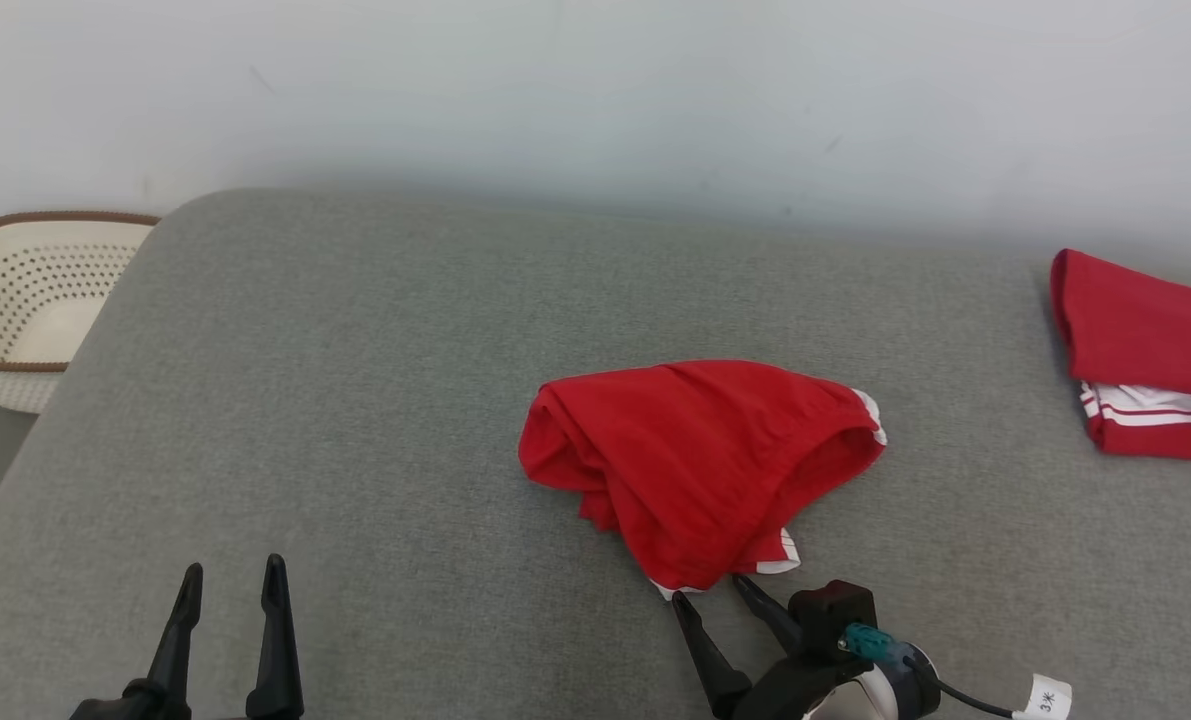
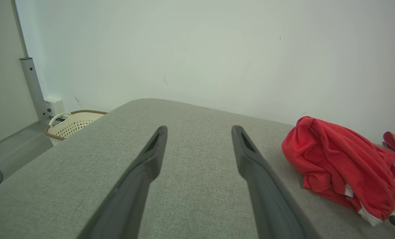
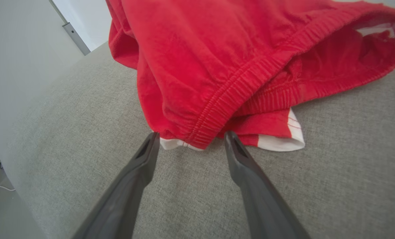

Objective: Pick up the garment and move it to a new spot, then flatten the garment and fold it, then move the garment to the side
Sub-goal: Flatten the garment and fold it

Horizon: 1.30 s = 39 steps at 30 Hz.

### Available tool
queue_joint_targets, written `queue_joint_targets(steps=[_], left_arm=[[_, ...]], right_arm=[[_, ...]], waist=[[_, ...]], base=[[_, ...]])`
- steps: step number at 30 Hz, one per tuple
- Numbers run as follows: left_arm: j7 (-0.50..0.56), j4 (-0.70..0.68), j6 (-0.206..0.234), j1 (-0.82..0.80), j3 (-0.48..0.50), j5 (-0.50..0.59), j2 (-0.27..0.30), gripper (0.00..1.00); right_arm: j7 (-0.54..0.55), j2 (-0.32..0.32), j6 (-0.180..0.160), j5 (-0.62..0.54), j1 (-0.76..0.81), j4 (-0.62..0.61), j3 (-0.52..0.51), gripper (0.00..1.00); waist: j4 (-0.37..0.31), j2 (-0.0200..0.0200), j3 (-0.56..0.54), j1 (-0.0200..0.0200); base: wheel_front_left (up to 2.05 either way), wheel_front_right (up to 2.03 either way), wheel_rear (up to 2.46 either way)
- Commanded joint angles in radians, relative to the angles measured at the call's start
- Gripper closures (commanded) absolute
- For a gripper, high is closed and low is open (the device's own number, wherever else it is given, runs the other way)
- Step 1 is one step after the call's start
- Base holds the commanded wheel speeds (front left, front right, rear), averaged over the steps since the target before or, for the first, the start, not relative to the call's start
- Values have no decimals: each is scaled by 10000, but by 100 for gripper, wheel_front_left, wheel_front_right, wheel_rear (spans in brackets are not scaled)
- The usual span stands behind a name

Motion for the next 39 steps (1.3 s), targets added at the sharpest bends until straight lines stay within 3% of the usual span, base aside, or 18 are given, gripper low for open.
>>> queue_joint_targets(steps=[1, 4, 5, 6, 12, 17, 25, 33, 39], left_arm=[[-39, 53, -49, -20, 8, 81, -15, 0], [-39, 71, -43, -52, 23, 92, -20, 0], [-39, 67, -38, -45, 44, 90, -22, 0], [-39, 73, -37, -37, 52, 94, -25, 0], [-39, 104, 11, -9, 87, -17, -27, 0], [-39, 86, 81, 132, 128, -72, -27, 0], [-39, 119, 176, 316, 69, -212, -27, 0], [-39, 112, 295, 459, -120, -370, -25, 0], [-39, 100, 330, 381, -239, -472, -25, 0]], right_arm=[[-38, -17, 2, 42, -126, 204, 66, 0], [-177, 21, 2, 205, -451, 788, 177, 0], [-221, 35, 2, 300, -529, 967, 216, 56], [-280, 47, 2, 311, -616, 1126, 271, 100], [-558, 74, 2, 562, -1095, 1696, 343, 100], [-632, -34, 2, 642, -1456, 1173, -122, 100], [-633, -883, 2, 318, -1383, -948, -1277, 100], [1343, -1789, 2, 24, -199, -4202, -3125, 100], [2692, -1677, 2, -195, 1438, -6185, -4403, 100]], waist=[[193, 0, 50, 0], [364, 0, 62, 0], [397, 0, 58, 0], [437, 0, 59, 0], [497, 0, 18, 0], [328, 0, -64, 0], [-157, 0, -230, 0], [-565, 0, -253, 0], [-591, 0, -117, 0]], base=[[0, 0, 0], [0, 0, 0], [0, 0, 0], [0, 0, 0], [0, 0, 0], [0, 0, 0], [0, 0, 0], [0, 0, 0], [0, 0, 0]])
